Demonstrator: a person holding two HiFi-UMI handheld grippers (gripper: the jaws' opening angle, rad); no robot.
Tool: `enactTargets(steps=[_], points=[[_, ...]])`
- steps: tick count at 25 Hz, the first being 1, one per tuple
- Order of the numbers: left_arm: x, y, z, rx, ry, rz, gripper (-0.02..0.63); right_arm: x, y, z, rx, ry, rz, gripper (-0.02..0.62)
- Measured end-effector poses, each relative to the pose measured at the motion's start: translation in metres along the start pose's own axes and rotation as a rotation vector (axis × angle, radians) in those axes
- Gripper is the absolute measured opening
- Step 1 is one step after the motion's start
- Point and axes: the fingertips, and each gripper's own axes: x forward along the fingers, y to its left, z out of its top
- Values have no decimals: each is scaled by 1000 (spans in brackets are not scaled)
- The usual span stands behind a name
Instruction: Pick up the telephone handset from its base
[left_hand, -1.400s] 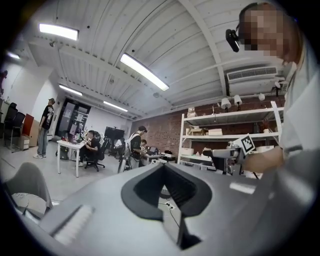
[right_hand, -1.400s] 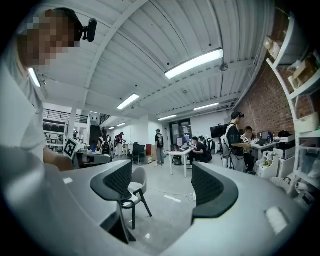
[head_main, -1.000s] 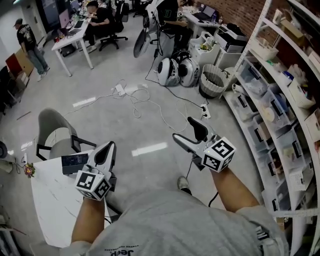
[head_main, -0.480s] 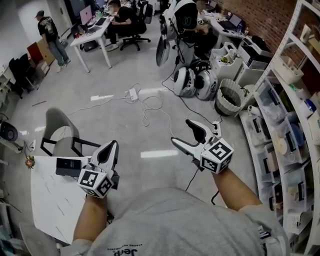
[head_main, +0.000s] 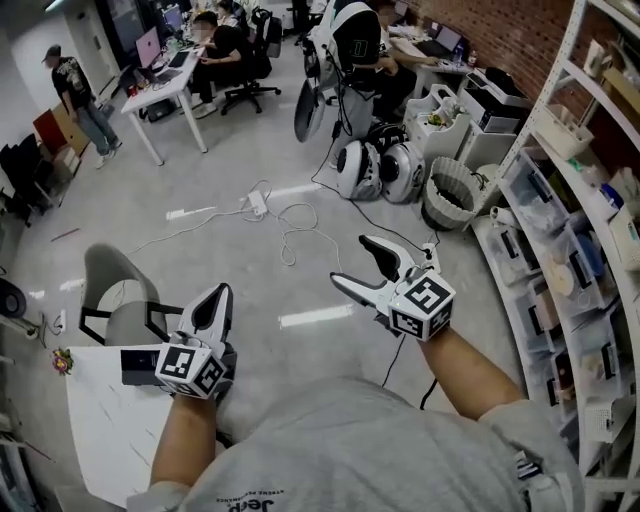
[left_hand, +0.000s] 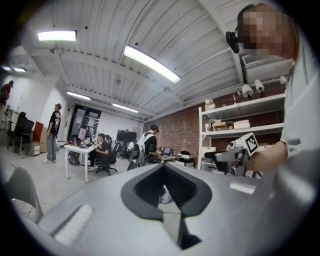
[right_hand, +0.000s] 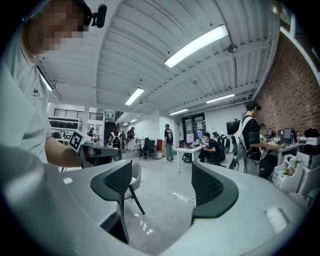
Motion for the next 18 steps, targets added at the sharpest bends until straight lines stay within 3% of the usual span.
enactTargets(steps=[8, 18], points=[[-67, 58, -5, -7, -32, 210, 51, 79, 52, -1, -57, 52, 181, 351], [-250, 132, -30, -35, -51, 610, 51, 203, 223, -37, -152, 149, 562, 351]])
